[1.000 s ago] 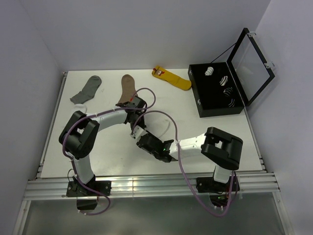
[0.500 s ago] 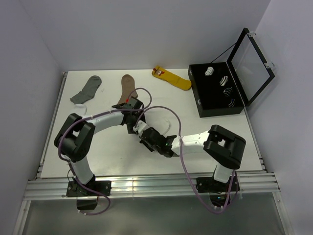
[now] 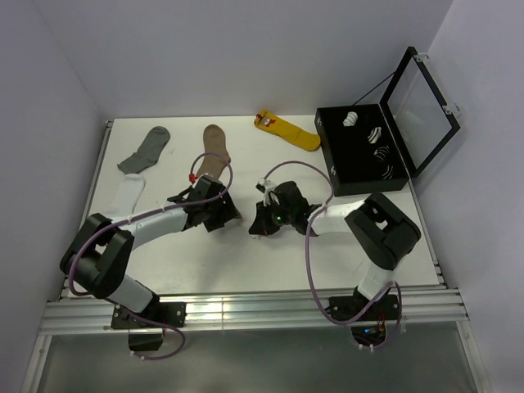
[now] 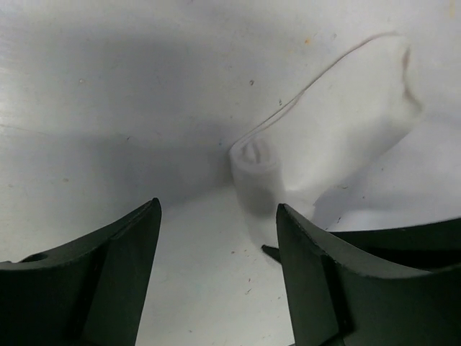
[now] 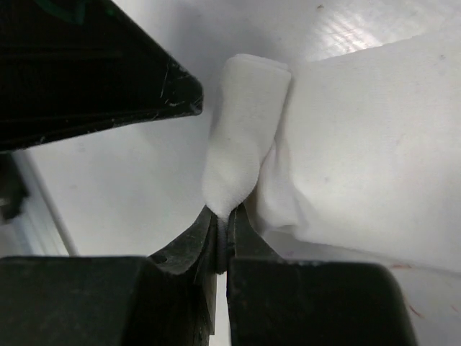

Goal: Roll the socks
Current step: Roll the sock at the center of the board.

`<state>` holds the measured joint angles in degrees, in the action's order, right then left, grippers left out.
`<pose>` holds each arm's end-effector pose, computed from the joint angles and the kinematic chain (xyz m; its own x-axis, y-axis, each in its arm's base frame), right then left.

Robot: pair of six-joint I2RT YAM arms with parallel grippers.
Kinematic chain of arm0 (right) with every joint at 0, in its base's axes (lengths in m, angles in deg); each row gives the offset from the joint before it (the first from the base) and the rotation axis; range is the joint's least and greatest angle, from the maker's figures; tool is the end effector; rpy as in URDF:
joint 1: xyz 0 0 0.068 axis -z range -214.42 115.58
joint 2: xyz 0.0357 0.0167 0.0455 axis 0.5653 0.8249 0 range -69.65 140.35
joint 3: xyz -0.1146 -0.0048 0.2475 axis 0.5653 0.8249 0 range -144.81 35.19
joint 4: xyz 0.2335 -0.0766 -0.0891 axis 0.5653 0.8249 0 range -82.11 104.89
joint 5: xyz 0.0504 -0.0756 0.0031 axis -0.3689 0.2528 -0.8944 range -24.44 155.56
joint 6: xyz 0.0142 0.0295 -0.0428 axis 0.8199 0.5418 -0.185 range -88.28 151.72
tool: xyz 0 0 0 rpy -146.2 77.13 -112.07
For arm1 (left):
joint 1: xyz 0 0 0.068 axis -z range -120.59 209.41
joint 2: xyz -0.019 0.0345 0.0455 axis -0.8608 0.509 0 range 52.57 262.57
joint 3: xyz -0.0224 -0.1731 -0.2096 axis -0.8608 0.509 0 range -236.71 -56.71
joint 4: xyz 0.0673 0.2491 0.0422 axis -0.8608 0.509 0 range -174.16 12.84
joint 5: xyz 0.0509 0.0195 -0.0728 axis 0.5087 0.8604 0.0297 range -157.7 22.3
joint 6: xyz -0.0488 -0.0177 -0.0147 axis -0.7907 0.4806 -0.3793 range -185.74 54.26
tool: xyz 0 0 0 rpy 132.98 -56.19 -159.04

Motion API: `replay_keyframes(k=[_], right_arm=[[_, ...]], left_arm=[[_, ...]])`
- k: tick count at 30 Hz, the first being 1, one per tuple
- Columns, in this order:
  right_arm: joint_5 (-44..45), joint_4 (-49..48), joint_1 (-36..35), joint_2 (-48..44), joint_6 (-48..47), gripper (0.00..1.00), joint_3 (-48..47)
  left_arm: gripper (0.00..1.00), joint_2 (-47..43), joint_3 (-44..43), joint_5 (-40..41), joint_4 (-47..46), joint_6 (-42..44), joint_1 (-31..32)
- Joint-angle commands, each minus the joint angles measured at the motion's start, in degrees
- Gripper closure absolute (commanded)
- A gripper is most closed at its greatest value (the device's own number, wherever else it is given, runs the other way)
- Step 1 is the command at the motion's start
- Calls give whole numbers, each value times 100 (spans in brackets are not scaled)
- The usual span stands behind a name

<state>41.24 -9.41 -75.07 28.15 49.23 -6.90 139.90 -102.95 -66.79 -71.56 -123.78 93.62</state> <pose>0.2383 0.2241 0.1404 -0.7018 -0.2412 -0.6703 -0.6578 0.5807 0.4798 0.2458 -0.1663 0.1730 -0.8231 -0.4662 -0.3243 -0.2719 0.8248 -0.4957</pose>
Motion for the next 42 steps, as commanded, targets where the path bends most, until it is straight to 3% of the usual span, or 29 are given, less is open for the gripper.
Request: replay_keyframes(k=[1, 10, 19, 26, 37, 42], right_arm=[[-1721, -983, 380, 387, 812, 100, 183], [-2701, -1838, 988, 960, 1579, 100, 245], [-2701, -1128, 1111, 1215, 1421, 100, -177], [-2666, -678, 1111, 1321, 1263, 100, -458], [-2447, 393, 1120, 1286, 868, 98, -1038], [-1912, 631, 1094, 699, 569, 78, -925]], left_arm=[[30, -146, 36, 129, -583, -190, 32], [30, 47, 98, 103, -874, -225, 50], [32, 478, -8, 103, -882, -313, 94], [40, 706, -70, 147, -794, -339, 155], [65, 715, 62, 410, -487, -524, 199], [88, 785, 10, 446, -311, -577, 191]])
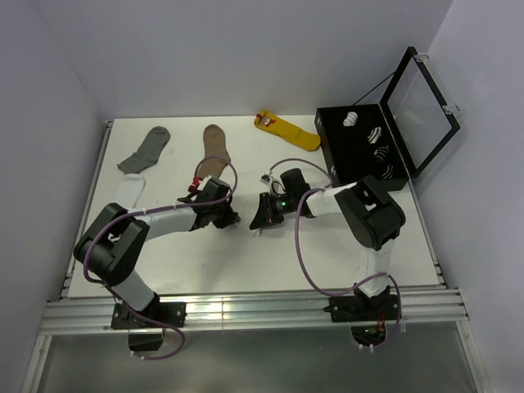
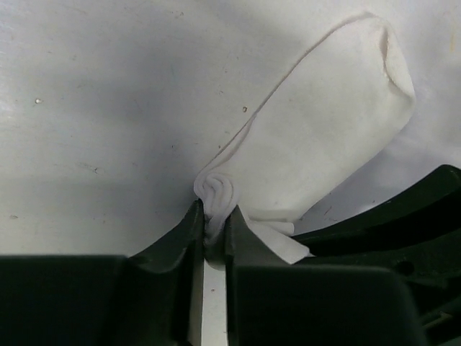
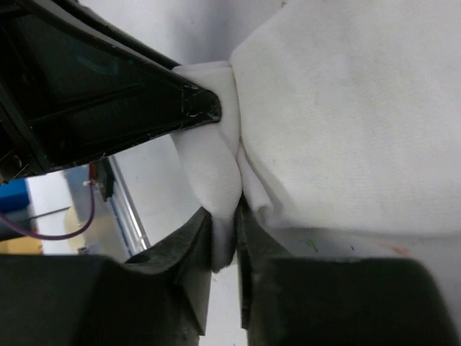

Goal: Roll the socks
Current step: Roll the sock at the center of the board.

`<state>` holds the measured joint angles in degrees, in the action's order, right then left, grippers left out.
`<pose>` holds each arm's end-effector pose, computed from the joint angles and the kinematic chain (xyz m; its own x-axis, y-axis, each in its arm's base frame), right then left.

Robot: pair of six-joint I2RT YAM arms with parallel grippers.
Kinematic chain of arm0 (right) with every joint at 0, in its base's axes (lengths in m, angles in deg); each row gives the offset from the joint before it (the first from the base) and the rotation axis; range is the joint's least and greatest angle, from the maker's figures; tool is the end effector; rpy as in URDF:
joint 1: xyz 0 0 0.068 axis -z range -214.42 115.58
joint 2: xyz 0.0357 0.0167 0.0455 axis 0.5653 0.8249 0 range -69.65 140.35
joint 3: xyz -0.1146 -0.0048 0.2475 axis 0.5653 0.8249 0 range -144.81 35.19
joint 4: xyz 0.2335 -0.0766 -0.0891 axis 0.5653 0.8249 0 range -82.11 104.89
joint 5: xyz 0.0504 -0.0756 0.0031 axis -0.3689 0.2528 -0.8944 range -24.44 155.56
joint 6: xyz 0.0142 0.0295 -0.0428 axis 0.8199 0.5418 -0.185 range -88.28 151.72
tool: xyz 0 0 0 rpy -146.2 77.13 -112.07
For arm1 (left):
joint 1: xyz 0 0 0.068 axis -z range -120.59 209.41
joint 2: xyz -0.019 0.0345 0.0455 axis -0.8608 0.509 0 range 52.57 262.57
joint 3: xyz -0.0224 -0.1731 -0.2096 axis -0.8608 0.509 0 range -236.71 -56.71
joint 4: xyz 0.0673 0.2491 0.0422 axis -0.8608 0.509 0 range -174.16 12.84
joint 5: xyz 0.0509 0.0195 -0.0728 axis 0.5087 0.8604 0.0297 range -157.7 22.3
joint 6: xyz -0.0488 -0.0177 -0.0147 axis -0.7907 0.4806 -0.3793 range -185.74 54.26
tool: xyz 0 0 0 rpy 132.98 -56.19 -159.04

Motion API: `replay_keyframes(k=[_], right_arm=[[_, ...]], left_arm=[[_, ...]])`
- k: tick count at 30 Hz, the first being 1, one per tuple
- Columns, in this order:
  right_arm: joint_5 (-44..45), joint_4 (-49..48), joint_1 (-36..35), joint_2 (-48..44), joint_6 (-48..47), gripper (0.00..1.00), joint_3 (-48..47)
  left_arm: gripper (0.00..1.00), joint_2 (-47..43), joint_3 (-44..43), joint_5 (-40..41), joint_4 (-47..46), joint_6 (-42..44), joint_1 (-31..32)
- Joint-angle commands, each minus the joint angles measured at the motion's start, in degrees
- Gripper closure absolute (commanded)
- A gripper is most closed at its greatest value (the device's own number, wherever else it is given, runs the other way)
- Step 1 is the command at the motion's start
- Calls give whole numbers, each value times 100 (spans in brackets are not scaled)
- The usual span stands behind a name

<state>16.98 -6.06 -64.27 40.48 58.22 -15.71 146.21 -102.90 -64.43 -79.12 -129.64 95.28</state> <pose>0.2957 0.2006 0.1123 -0.9027 -0.1777 -0.3920 -0.4293 0.4363 0.7908 0.2552 -0.1820 0.1501 -0.7828 -0.5403 -0.3085 -0.3322 0.7822 -0.5270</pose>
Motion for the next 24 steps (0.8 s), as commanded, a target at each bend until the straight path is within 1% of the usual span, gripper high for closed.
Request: replay_keyframes(k=[1, 2, 3, 5, 6, 8, 9, 10, 12, 13, 15, 16, 19, 20, 24], right_arm=[[673, 323, -4, -693, -373, 74, 9], [831, 367, -21, -833, -522, 66, 96], [1206, 419, -108, -983, -619, 61, 141], [1647, 569, -223, -1466, -917, 51, 255], [2198, 578, -380, -1642, -1006, 49, 308], [2754, 604, -600, -2073, -1321, 45, 439], [3009, 613, -714, -2187, -1436, 45, 475], [3586, 631, -994, -2275, -1568, 43, 501], [4099, 605, -1312, -2460, -1893, 43, 572], [4615, 552, -1609, -2487, -1981, 42, 589], [5031, 412, -1875, -2505, -2192, 42, 677], [5373, 368, -2111, -2505, -2306, 42, 721], [5876, 236, -2420, -2338, -2456, 42, 721], [6164, 227, -2569, -2286, -2553, 42, 695], [6623, 192, -2851, -1900, -2773, 42, 563]], left_arm=[[91, 215, -30, 192, 472, 26, 16], [97, 250, -100, 157, 541, 44, 7], [100, 294, -135, 139, 594, 70, 7], [100, 391, -275, 69, 726, 123, -2], [100, 426, -320, 34, 770, 202, -2], [100, 540, -451, -36, 849, 290, -2], [100, 567, -487, -106, 945, 369, -11], [100, 611, -513, -151, 972, 404, -11], [100, 628, -540, -273, 1025, 492, -28], [100, 655, -566, -274, 1043, 510, -37], [100, 699, -601, -378, 1113, 606, -63], [100, 716, -653, -388, 1148, 633, -72], [100, 786, -768, -493, 1245, 738, -98], [100, 804, -803, -529, 1254, 782, -107], [100, 857, -917, -625, 1333, 905, -116]])
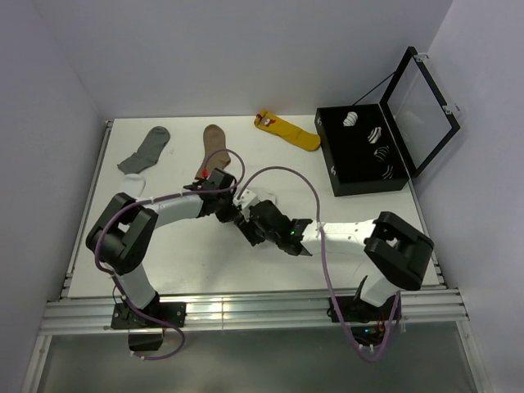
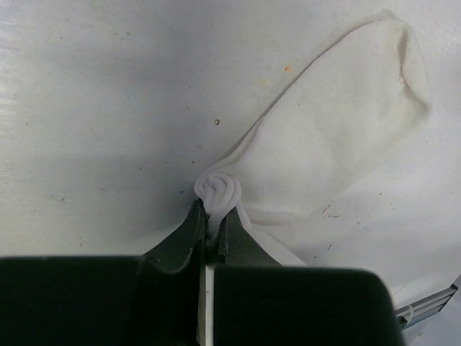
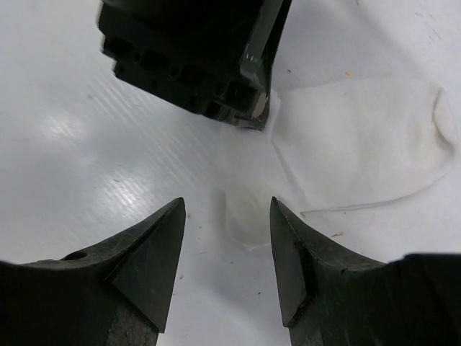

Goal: Roll the socks
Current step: Roll the sock at the center of the board.

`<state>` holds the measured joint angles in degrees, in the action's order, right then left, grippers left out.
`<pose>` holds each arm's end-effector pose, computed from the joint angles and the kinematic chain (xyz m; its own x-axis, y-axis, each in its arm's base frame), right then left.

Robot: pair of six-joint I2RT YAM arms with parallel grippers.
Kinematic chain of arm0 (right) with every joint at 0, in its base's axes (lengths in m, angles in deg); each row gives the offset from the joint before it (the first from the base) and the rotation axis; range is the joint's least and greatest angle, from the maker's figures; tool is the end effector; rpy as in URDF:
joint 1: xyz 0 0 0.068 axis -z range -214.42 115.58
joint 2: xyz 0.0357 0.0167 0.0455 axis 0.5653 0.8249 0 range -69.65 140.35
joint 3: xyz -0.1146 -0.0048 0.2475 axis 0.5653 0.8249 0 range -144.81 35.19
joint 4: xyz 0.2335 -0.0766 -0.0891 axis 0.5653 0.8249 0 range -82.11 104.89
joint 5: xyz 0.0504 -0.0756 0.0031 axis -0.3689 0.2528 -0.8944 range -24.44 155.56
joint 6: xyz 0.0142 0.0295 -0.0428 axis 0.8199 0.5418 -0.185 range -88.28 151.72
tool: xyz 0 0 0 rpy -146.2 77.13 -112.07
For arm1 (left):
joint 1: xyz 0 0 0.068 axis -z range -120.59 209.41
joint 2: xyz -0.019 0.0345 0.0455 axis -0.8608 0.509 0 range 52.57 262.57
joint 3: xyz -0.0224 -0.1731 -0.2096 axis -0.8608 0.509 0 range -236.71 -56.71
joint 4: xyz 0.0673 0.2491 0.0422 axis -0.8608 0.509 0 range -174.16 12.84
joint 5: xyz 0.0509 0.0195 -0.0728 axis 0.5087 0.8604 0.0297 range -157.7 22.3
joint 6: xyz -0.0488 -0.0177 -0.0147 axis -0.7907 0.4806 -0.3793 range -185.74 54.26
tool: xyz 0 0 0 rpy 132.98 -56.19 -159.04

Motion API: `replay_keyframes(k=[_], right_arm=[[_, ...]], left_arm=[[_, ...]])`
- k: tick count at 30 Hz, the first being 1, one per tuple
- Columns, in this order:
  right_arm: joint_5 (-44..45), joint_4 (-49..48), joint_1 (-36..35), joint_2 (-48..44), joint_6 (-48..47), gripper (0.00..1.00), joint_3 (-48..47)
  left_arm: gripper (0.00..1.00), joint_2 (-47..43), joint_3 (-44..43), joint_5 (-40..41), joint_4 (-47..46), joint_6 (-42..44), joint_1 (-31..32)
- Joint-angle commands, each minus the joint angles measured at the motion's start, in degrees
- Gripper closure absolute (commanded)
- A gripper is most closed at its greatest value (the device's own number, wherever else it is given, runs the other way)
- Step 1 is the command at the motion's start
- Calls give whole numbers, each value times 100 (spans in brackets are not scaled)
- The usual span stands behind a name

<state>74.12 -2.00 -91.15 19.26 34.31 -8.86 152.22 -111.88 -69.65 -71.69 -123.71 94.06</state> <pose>0.1801 0.2650 0.1846 -0.3485 -0.4495 -0.8225 -0.7448 0.6655 -0.0482 0.2798 -0.1948 0.1530 -0.8604 -0.4353 -0.2651 -0.2751 0.8344 -0.4776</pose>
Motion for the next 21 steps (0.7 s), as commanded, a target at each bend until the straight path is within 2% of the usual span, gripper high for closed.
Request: replay_keyframes(k=[1, 11, 14, 18, 19, 20, 21], right_arm=[[954, -241, -198, 276, -399, 42, -130], [1122, -224, -348, 900, -505, 43, -314], [1034, -189, -356, 1085, -426, 48, -350], [788, -84, -339, 1199, -382, 67, -420], [736, -57, -339, 1208, -365, 78, -437], [639, -22, -313, 1208, -356, 83, -464], [543, 57, -295, 1208, -330, 91, -473]], left_arm=[[100, 265, -54, -112, 599, 331, 6], [100, 317, -151, -226, 687, 489, -29], [100, 344, -195, -323, 731, 568, -38], [100, 283, -195, -472, 713, 594, -55], [99, 256, -178, -507, 661, 594, -73], [98, 230, -160, -542, 643, 586, -82], [97, 169, -143, -560, 643, 586, -90]])
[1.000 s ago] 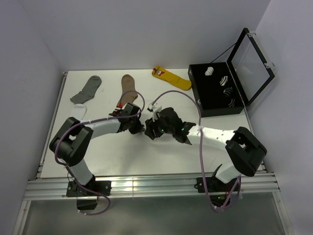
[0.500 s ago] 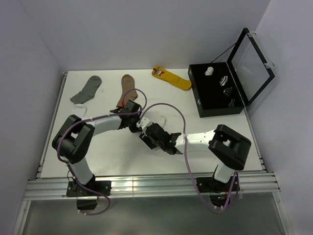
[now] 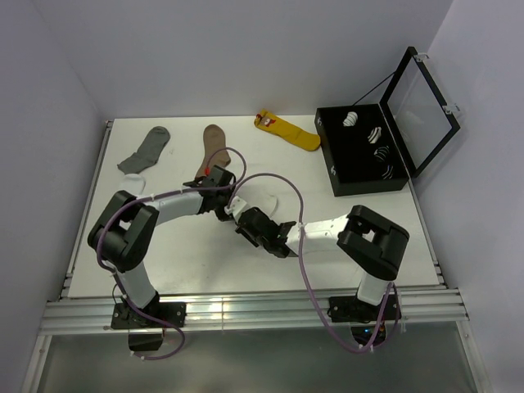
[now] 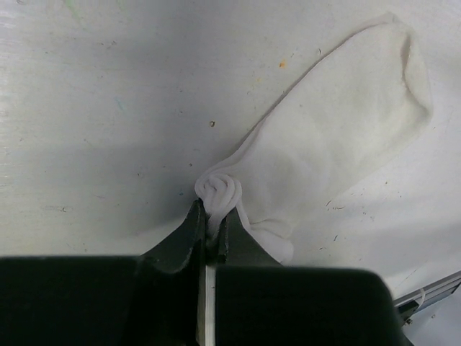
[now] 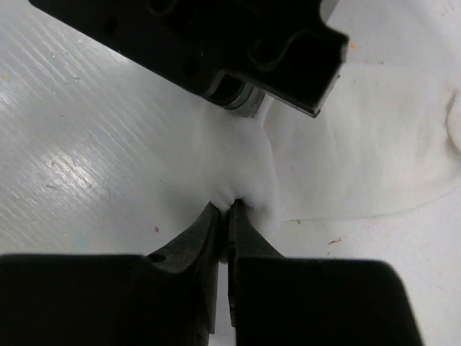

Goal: Roll the socks
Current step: Roll the sock at the center of the board.

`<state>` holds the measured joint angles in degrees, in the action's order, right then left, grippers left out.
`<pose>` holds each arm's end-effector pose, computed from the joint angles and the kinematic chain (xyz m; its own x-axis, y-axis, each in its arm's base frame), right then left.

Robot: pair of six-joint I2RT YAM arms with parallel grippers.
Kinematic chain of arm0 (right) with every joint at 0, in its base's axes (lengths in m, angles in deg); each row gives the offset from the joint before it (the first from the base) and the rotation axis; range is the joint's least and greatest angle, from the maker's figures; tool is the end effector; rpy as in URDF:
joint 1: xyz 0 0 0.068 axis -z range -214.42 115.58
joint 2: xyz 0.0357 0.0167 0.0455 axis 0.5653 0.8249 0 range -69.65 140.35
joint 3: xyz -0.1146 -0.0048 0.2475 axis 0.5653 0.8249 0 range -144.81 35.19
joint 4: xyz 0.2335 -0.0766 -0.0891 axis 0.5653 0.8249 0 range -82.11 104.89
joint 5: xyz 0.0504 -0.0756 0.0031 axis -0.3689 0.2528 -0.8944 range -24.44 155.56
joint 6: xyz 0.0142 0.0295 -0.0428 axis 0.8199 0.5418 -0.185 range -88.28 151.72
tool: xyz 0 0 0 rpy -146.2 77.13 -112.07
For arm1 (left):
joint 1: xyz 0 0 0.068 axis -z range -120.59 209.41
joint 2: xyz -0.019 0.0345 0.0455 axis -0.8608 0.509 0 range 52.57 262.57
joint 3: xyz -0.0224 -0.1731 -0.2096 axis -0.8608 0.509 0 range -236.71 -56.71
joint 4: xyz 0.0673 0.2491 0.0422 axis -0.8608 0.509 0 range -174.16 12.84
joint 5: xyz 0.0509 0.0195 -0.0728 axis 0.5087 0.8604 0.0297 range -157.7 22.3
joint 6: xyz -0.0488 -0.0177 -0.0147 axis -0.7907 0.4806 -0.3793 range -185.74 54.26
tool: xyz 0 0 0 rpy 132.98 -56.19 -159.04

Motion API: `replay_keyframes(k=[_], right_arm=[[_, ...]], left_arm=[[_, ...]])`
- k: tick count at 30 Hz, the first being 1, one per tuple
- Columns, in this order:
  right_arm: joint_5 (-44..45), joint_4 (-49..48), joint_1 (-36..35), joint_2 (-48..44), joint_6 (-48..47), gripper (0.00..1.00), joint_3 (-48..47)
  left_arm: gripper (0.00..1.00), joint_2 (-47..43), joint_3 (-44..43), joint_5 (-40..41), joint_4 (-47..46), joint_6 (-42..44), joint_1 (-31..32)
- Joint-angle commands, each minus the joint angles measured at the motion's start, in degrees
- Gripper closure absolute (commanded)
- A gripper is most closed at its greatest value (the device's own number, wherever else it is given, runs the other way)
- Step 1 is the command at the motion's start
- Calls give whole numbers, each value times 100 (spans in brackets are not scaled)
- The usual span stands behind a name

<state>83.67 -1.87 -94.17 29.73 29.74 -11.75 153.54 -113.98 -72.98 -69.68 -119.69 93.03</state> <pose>0.1803 0.2875 0.1433 -0.3170 -0.6086 -0.7274 -0.7172 0.6557 -0.2360 0.2868 -0.1946 0.1537 -0.8948 -0.3718 -0.2471 -0.2238 0.8525 -0.4724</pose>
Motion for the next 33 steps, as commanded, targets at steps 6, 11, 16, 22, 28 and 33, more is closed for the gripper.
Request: replay_keyframes(k=[6, 11, 16, 22, 28, 33], right_arm=[[-1780, 605, 471, -111, 584, 100, -263], [-3083, 932, 982, -190, 971, 100, -465], [-4444, 1502, 1483, 125, 1121, 100, -948], [-5308, 2004, 1738, 652, 1182, 100, -1511], [-5827, 2294, 1896, 1101, 1244, 100, -1871], [-6135, 2417, 2010, 1295, 1279, 100, -2091]], left_arm=[[74, -567, 251, 9, 337, 78, -93], [41, -1114, 621, 308, 29, -159, -251], [34, -1615, 1025, 484, -314, -361, -278], [35, -1958, 1526, 484, -726, -484, -287], [35, -2125, 2018, 457, -991, -783, -287], [35, -2116, 2220, 501, -1123, -941, -287]])
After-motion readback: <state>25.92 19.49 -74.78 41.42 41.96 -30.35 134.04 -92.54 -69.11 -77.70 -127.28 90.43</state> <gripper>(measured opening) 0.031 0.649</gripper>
